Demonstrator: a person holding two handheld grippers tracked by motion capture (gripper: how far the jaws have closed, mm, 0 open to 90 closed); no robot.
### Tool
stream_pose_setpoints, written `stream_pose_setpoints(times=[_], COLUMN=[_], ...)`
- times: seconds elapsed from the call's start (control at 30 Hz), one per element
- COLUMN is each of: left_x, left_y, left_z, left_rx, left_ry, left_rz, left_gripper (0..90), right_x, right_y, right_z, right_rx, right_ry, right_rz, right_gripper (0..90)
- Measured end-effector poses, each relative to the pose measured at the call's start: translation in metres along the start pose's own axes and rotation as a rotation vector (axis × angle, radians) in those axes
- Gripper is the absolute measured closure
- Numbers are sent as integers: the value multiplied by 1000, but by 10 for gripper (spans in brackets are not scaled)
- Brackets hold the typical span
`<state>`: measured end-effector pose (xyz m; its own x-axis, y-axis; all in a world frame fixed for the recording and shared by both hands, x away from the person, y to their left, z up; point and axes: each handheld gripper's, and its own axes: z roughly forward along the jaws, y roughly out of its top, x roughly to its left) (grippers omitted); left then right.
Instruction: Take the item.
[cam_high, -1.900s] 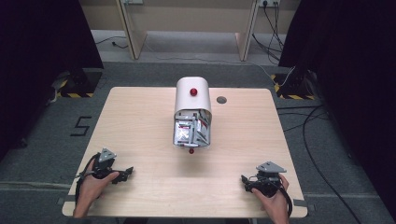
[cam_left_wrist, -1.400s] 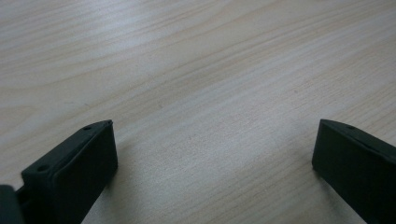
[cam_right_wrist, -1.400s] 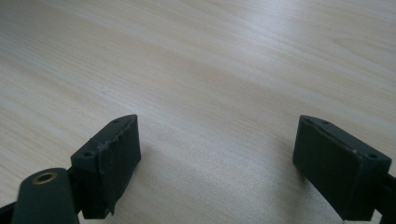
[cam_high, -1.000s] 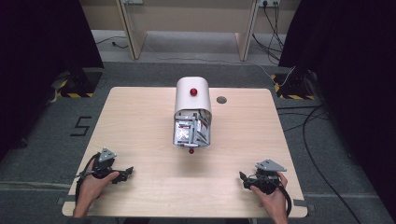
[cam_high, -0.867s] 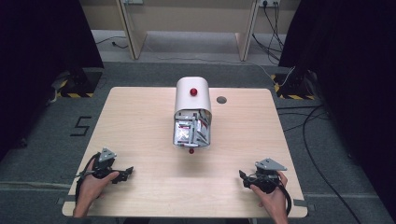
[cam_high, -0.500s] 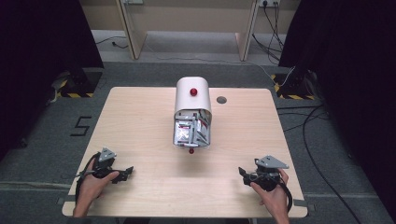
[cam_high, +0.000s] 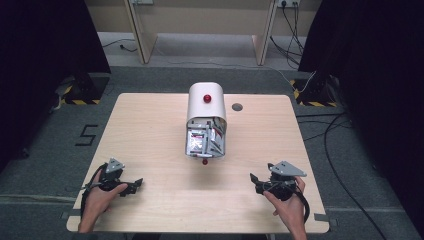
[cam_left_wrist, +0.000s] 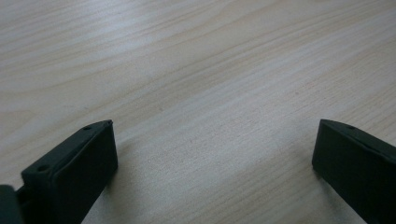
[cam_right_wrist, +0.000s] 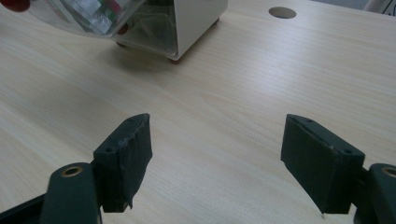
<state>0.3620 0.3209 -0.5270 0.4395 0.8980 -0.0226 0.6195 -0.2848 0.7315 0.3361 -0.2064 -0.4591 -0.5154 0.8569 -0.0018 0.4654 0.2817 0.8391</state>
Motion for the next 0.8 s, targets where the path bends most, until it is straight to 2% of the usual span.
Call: stream_pose_setpoints(times=[0.2,0.8], left_x=[0,0], left_y=[0,0], left_z=[0,0], left_rx=[0,0], left_ry=[0,0], left_rz=[0,1], left_gripper=[0,0], right_x=[2,13], right_y=[4,18], right_z=[-3,-4], right_rx=[-11,-40], right_ry=[-5,25], right_rz=[-5,-37], right_gripper=[254,260])
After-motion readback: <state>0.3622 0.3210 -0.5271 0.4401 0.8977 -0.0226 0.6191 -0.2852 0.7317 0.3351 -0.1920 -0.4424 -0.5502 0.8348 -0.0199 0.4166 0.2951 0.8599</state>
